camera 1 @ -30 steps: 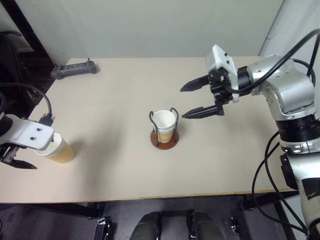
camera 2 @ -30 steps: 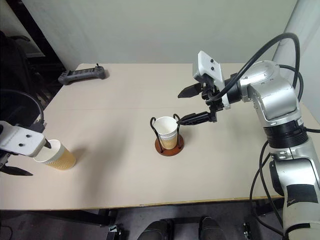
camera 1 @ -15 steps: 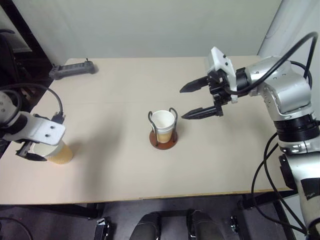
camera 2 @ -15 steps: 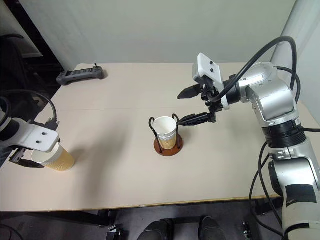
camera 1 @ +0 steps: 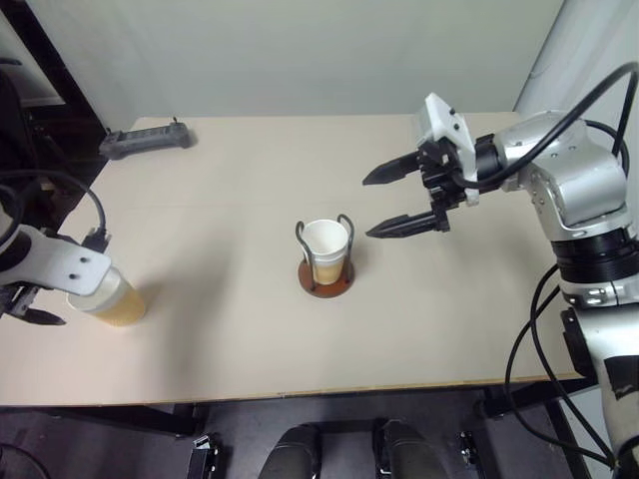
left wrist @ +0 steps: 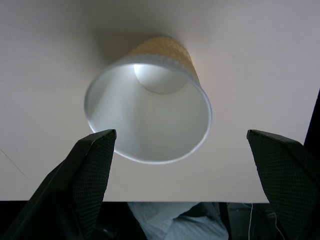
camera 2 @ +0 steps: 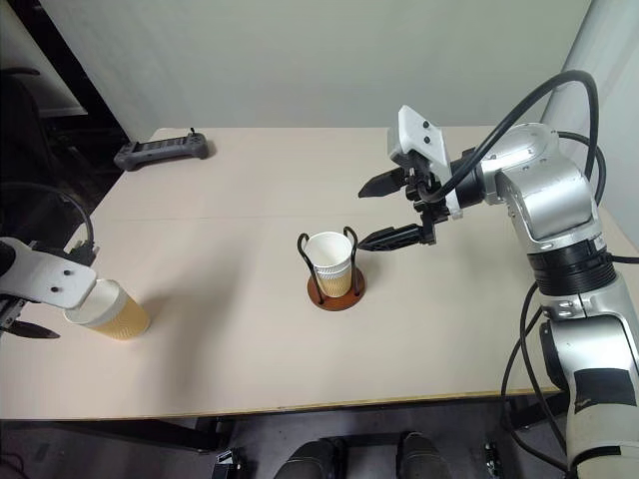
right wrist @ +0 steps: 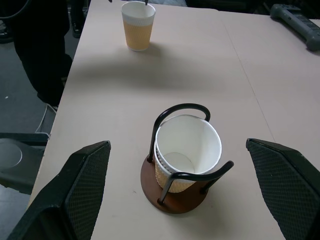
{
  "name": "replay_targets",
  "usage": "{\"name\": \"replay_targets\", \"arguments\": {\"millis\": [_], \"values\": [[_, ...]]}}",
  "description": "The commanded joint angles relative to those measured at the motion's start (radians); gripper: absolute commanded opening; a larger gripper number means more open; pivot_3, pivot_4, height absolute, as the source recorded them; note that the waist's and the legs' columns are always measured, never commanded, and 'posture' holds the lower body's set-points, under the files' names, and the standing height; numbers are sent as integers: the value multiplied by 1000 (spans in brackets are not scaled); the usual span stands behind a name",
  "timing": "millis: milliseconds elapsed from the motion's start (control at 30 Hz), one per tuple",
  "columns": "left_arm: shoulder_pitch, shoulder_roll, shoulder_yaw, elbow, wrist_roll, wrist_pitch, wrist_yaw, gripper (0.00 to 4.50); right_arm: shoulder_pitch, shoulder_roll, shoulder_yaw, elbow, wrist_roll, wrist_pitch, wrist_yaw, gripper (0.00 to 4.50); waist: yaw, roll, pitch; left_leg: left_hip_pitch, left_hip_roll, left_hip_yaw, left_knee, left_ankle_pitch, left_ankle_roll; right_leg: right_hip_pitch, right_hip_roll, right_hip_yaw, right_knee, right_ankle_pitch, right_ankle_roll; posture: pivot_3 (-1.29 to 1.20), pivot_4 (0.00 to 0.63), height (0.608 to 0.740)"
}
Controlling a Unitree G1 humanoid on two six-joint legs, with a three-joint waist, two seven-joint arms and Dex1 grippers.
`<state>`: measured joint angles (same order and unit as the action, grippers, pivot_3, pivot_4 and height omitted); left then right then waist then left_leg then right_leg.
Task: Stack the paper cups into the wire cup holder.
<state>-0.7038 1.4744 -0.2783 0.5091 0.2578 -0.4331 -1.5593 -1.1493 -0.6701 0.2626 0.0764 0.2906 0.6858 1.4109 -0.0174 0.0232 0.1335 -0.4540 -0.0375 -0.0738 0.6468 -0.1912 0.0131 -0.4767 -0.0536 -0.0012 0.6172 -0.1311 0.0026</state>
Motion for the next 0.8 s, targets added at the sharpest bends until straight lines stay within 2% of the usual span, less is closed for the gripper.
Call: {"name": "replay_targets", "arguments": {"millis": [33,267,800], "values": [[3,30,43,8,7,-14,-2,4500,-19,3,-5,-19,8,-8,1,4480,0,0,0,0,0,0,0,0,0,0,0,0,0,0,0,0,150,740],[41,13,45,2,8,-21,6,4500,-16,8,-6,-27,11,-2,-2,4480,0,-2,-1,0,0,0,0,0,-1,-1,0,0,1,1,-1,0,150,740],[12,-112,20,97,90,-112,142,4500,-8,8,-10,-59,17,20,-12,4480,0,-7,-4,0,0,0,0,4,-4,-3,0,0,6,2,-3,0,150,740]]}}
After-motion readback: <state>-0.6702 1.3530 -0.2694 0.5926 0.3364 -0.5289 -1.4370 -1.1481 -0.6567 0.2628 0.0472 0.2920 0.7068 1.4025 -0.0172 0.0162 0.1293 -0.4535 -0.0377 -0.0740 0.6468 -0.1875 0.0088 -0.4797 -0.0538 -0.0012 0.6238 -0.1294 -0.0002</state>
